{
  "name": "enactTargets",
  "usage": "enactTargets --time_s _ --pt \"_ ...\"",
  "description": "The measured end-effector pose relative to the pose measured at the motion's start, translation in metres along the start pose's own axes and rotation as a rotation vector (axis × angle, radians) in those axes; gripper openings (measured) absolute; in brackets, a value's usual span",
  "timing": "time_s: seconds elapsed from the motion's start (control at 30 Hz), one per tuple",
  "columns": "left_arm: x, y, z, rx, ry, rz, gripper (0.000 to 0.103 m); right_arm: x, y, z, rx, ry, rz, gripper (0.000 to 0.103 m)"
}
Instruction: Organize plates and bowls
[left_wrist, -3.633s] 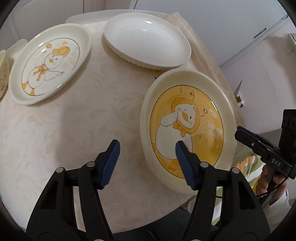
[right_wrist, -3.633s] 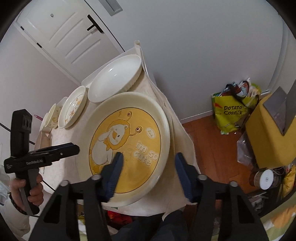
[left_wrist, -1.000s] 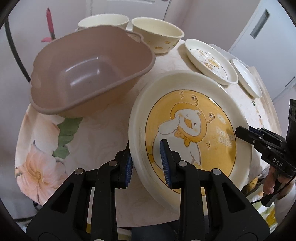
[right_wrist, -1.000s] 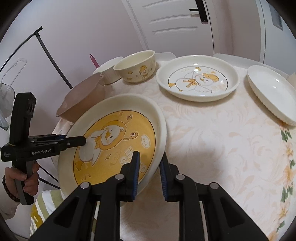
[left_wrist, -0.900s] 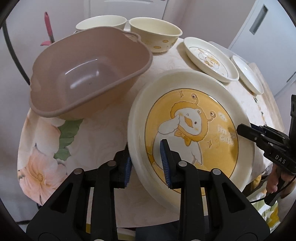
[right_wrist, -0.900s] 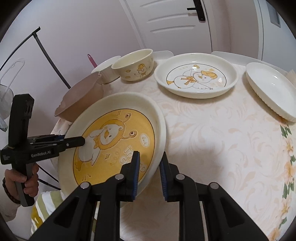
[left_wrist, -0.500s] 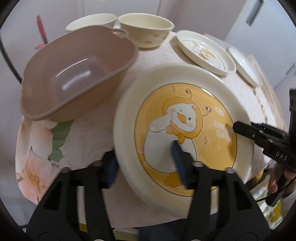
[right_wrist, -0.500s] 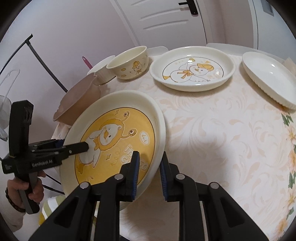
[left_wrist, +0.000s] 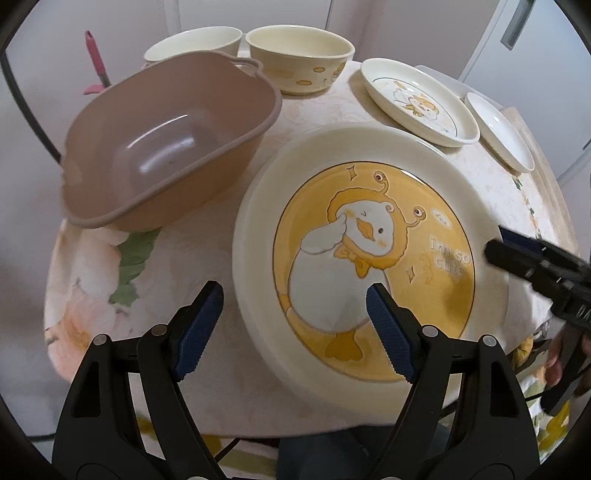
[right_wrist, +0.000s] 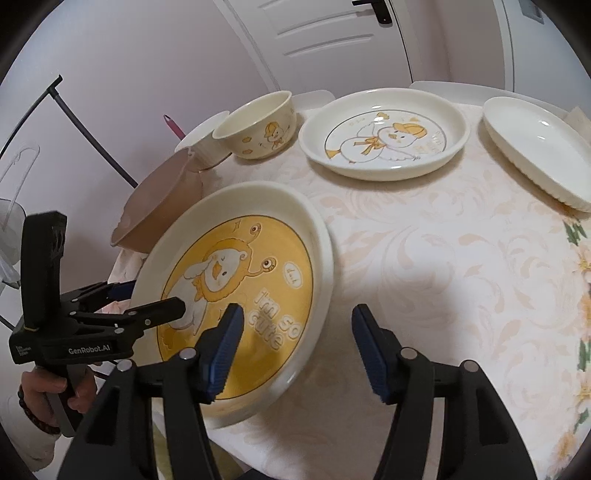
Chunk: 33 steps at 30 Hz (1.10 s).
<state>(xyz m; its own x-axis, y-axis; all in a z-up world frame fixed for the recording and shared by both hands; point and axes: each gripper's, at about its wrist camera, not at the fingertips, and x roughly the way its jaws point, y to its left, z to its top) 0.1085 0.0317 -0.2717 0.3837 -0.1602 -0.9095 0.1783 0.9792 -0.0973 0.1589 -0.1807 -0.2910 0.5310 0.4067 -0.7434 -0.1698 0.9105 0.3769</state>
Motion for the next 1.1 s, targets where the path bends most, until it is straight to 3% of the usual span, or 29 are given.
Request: enactTargets --time_s 0.17,0.23,0.27,0.3,0.4,0.53,0.6,0.73,0.83,0.93,1.03,1.1 --pt "-0.054 -0.018 0.010 -0.004 -0.049 -0.017 0.078 -0.045 -0.003 0.014 0.029 -0.030 -0.029 0.056" --pt "-0.081 -0.033 0.021 0.013 -0.107 -0.034 0.080 -0.070 -0.006 0.022 0.043 -0.061 -0.049 0.068" --pt "-0.093 -0.042 0.028 0.028 -0.143 -0.039 0.090 -0.085 -0.009 0.027 0.054 -0.086 -0.061 0.093" --pt "-0.103 -0.052 0.035 0.044 -0.179 -0.039 0.103 -0.096 -0.011 0.030 0.062 -0.106 -0.075 0.103" --pt "-0.116 -0.078 0.059 0.106 -0.254 -0.099 0.103 -0.132 -0.020 0.040 0.080 -0.183 -0.136 0.103" --pt "-0.109 -0.110 0.099 0.193 -0.236 -0.215 0.103 -0.168 -0.039 0.049 0.128 -0.254 -0.222 0.103" --pt "-0.105 -0.132 0.123 0.250 -0.223 -0.269 0.103 -0.179 -0.054 0.054 0.172 -0.246 -0.263 0.103" --pt "-0.087 -0.179 0.170 0.348 -0.183 -0.322 0.103 -0.193 -0.077 0.063 0.279 -0.261 -0.374 0.103" --pt "-0.061 -0.213 0.202 0.413 -0.148 -0.364 0.103 -0.185 -0.105 0.071 0.343 -0.243 -0.357 0.103" --pt "-0.018 -0.237 0.229 0.421 -0.032 -0.431 0.101 -0.162 -0.141 0.075 0.433 -0.204 -0.334 0.103" --pt "0.034 -0.256 0.248 0.433 0.068 -0.438 0.089 -0.144 -0.172 0.075 0.507 -0.199 -0.311 0.103" --pt "0.067 -0.262 0.255 0.448 0.128 -0.415 0.069 -0.130 -0.189 0.072 0.559 -0.191 -0.300 0.094"
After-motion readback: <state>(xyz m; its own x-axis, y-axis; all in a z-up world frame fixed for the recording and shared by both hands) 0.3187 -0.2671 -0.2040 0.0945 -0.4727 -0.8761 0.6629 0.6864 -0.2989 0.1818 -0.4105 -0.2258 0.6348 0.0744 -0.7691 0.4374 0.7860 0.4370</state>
